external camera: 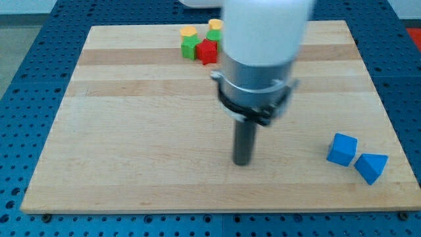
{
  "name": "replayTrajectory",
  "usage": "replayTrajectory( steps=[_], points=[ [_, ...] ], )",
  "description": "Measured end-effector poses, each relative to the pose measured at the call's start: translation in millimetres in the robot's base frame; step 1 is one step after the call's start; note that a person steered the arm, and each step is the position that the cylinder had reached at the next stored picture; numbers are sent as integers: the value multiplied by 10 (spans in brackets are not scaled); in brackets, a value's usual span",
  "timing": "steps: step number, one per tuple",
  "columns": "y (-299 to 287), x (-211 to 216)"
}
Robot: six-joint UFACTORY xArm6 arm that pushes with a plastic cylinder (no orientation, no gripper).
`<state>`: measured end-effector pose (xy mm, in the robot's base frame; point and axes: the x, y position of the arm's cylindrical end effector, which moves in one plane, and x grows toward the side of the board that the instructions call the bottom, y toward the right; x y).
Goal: Move your arm away from the blue cube
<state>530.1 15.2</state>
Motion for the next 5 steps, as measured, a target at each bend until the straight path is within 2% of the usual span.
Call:
replayTrajectory(
  steps=[1, 2, 5],
  points=[
    [-80, -498],
    [258, -737],
    [1946, -763]
  ],
)
